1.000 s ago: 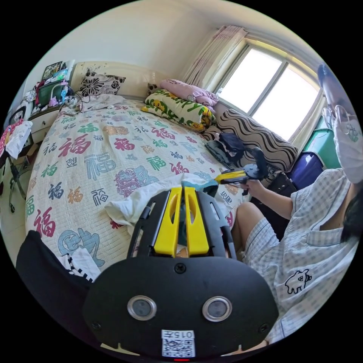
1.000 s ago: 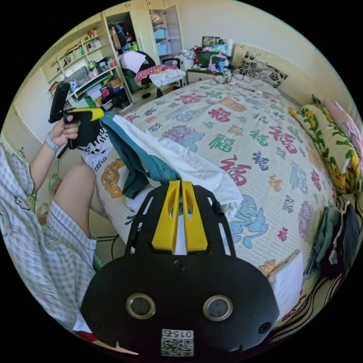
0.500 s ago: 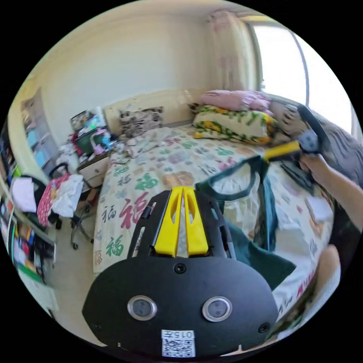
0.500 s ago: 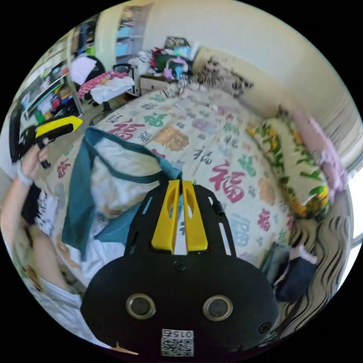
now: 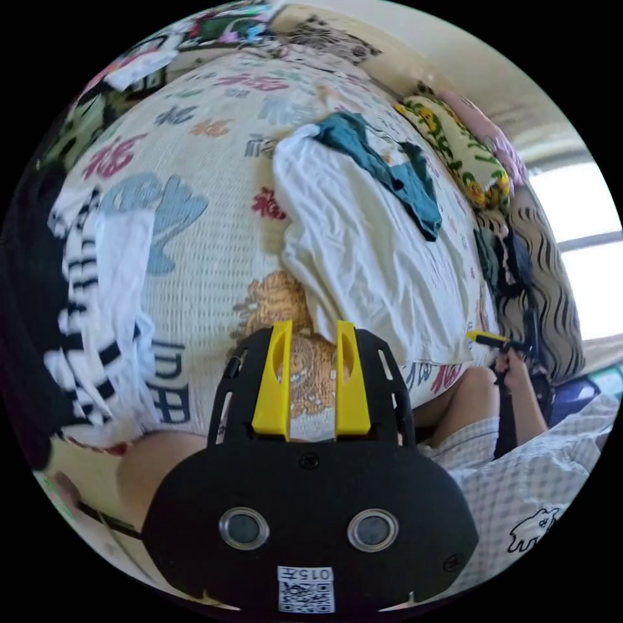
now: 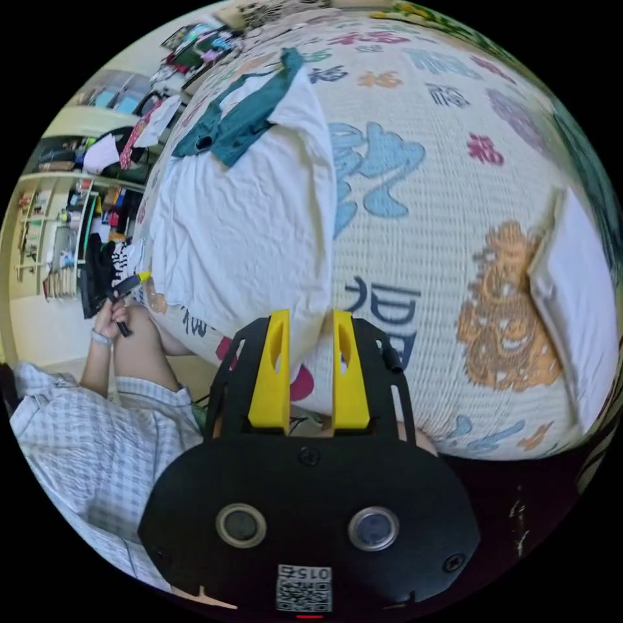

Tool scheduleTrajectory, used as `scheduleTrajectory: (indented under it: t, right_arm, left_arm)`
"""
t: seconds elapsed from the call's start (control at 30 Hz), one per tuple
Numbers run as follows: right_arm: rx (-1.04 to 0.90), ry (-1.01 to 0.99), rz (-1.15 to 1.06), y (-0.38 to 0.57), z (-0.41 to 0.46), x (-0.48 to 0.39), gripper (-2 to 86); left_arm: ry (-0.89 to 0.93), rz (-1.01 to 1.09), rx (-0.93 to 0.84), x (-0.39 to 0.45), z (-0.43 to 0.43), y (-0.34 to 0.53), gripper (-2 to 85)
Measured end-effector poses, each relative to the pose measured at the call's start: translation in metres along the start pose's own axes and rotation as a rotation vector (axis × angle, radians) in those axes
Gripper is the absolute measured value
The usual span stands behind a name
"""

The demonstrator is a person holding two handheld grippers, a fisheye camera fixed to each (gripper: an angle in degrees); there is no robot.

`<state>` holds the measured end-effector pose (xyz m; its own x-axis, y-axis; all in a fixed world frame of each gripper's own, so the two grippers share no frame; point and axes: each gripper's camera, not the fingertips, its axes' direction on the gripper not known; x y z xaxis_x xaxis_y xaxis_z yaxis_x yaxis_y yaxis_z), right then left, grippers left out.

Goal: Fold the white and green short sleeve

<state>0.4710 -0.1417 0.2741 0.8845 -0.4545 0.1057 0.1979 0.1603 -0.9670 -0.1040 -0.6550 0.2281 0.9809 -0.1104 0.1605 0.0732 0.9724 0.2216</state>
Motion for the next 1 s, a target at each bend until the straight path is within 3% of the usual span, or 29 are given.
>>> scheduleTrajectory:
  t: [0.17,0.27,0.33,0.43,0.6,0.83,1.0]
  right_arm:
    - [-0.008,0.048,0.008,0.005,0.005,0.011,9.0]
    - [-0.009,0.1,0.012,0.005,0.004,0.018,5.9]
    - [-0.04,0.033,-0.011,0.007,-0.001,0.027,0.3]
    - [-0.051,-0.184,0.003,0.015,-0.01,0.039,-0.8]
    - [-0.004,-0.188,-0.021,0.048,-0.044,0.04,-1.0]
    - [-0.133,-0.027,-0.101,0.102,-0.043,0.013,0.3]
    - [-0.163,0.127,-0.109,0.114,-0.034,-0.003,5.7]
  left_arm:
    - [0.177,-0.027,0.006,-0.018,0.039,-0.006,7.3]
    - [0.083,-0.026,-0.04,-0.015,0.063,-0.015,4.0]
    - [0.161,-0.056,0.007,-0.027,0.058,-0.006,2.1]
    - [0.193,-0.075,0.069,-0.037,0.033,0.017,1.3]
    - [0.205,-0.047,0.158,-0.041,-0.021,0.065,0.9]
    - [-0.015,0.103,0.006,-0.004,-0.002,0.122,2.2]
    - [-0.201,0.07,-0.089,0.007,0.049,0.135,5.6]
